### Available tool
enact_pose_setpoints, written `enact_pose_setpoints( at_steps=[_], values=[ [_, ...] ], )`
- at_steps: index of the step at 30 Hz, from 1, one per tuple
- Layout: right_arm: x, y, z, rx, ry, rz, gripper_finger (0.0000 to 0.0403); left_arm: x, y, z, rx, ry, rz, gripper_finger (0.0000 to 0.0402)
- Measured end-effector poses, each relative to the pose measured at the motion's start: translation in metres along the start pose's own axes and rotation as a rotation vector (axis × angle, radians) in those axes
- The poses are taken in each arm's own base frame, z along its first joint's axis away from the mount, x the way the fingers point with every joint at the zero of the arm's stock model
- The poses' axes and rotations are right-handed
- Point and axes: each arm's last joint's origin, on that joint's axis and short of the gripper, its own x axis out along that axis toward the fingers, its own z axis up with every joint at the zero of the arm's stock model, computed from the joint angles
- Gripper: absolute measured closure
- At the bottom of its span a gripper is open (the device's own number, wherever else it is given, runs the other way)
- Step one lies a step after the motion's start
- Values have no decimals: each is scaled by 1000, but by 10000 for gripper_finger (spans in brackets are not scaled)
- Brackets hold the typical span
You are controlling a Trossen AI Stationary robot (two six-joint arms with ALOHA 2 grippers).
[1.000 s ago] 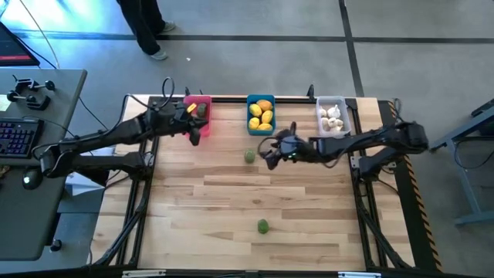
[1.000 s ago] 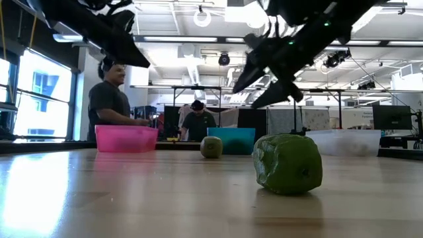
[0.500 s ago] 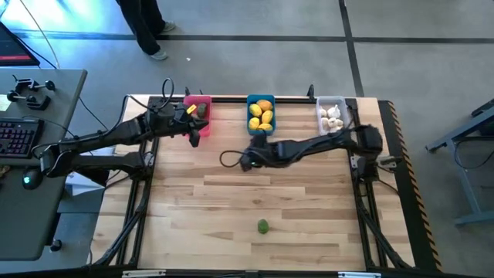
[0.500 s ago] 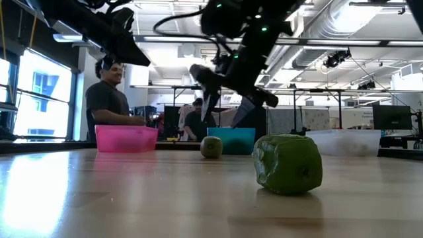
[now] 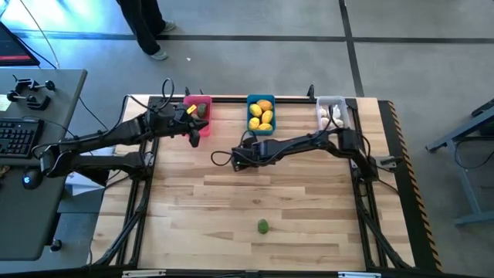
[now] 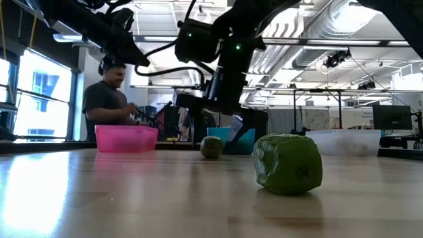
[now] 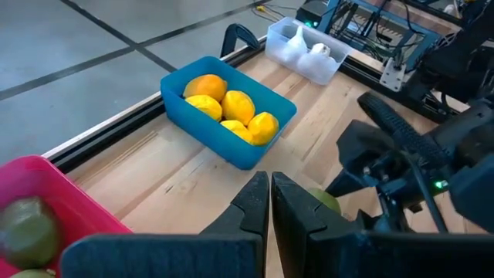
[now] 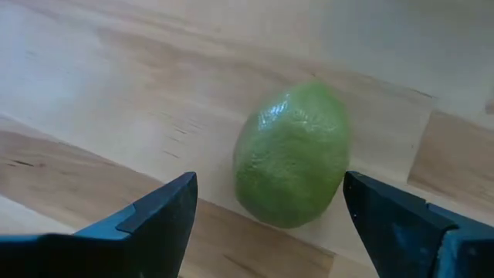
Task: Sort produce into baskets
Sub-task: Put the lime into the red bin
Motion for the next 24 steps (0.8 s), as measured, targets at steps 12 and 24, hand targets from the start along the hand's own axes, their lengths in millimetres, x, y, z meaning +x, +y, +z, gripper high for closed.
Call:
enact_pose_setpoints(
  at_steps=[12,24],
  values=[
    [5,4,3,-107,-3,51,272,-25,9,-20,-34,-120,29,399],
    [-27,40,58,-294,-239,325,314,-73,16,-20,-65,-317,54,399]
  ],
)
